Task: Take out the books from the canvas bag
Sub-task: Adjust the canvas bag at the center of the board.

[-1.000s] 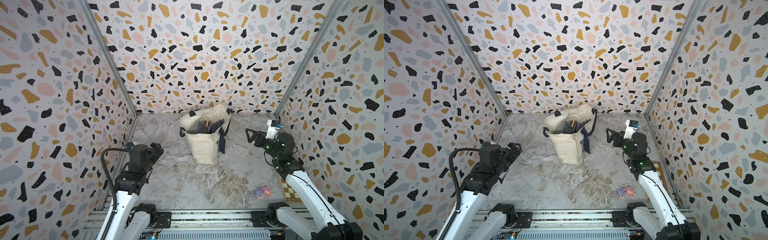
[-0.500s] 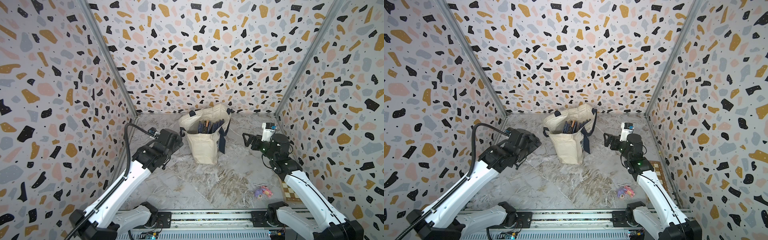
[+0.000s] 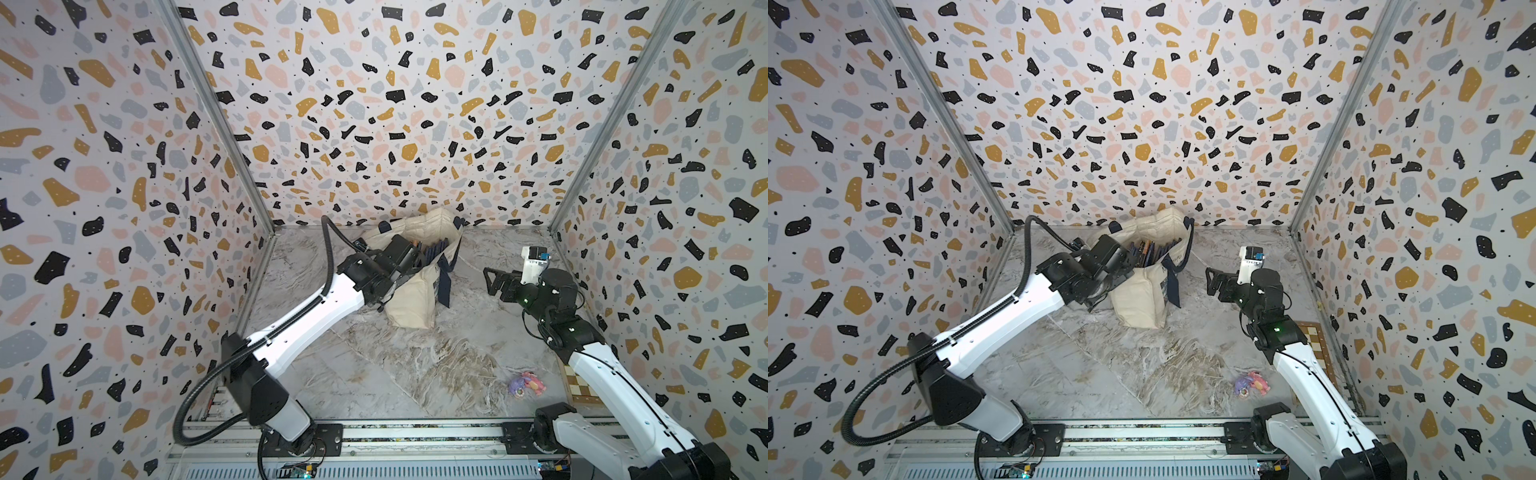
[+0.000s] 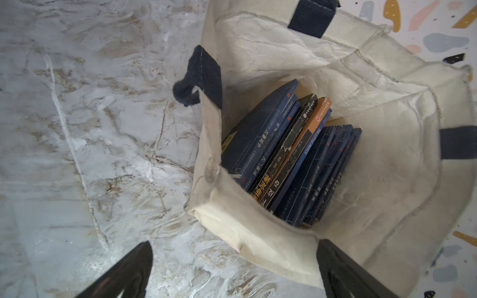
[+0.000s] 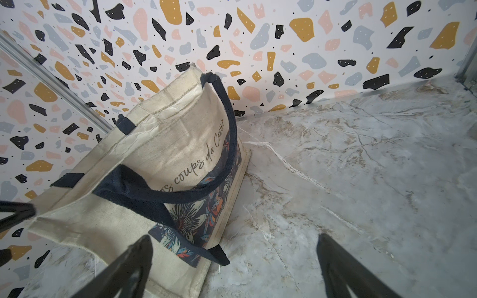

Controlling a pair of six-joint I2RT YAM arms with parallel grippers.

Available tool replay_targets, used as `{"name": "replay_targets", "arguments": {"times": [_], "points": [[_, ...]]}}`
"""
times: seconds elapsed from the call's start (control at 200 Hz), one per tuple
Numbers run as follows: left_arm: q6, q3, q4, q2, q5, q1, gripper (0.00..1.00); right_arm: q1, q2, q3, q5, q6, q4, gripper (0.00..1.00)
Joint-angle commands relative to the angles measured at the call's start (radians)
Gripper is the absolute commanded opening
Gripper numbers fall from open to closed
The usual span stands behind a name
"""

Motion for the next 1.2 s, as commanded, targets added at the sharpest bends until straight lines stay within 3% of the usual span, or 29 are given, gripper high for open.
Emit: {"name": "replay_targets", "arguments": {"times": [0.0, 0.195, 0.35, 0.39, 0.465, 0.571, 0.621, 0.786, 0.956, 1.191], "points": [[-0.139, 0.150, -0.178, 0.087, -0.043, 0.005, 0.99, 0.010, -0.028, -0.001, 0.019, -0.017, 0.001, 0.99], [-0.265, 0.237, -0.188, 0.159, -0.032, 0.022, 0.99, 0.019, -0.030, -0.004, 0.019, -0.020, 0.001, 0.99], [-0.287, 0.268, -0.227, 0.212, -0.006, 0.022, 0.97, 0.020, -0.028, -0.005, 0.015, -0.021, 0.003, 0.99], [-0.283, 0.236, -0.217, 0.212, -0.009, 0.021, 0.88, 0.022, -0.030, -0.007, 0.014, -0.020, 0.003, 0.99], [-0.268, 0.114, -0.116, 0.188, 0.007, 0.022, 0.45, 0.022, -0.033, -0.018, 0.019, -0.018, 0.011, 0.99], [-0.220, -0.006, 0.006, 0.170, 0.035, 0.024, 0.18, 0.022, -0.031, -0.029, 0.021, -0.016, 0.016, 0.99], [-0.198, -0.021, 0.005, 0.173, 0.063, 0.024, 0.00, 0.022, -0.030, -0.030, 0.024, -0.017, 0.015, 0.99], [-0.034, -0.111, -0.025, 0.069, 0.049, 0.020, 0.00, 0.021, -0.055, -0.035, 0.071, -0.031, 0.013, 0.99], [0.242, -0.227, 0.012, -0.116, -0.005, 0.023, 0.00, 0.021, -0.055, -0.042, 0.066, -0.029, 0.032, 0.99], [0.451, -0.266, -0.040, -0.182, 0.036, 0.050, 0.00, 0.016, 0.001, -0.041, 0.048, -0.018, 0.051, 0.99]]}}
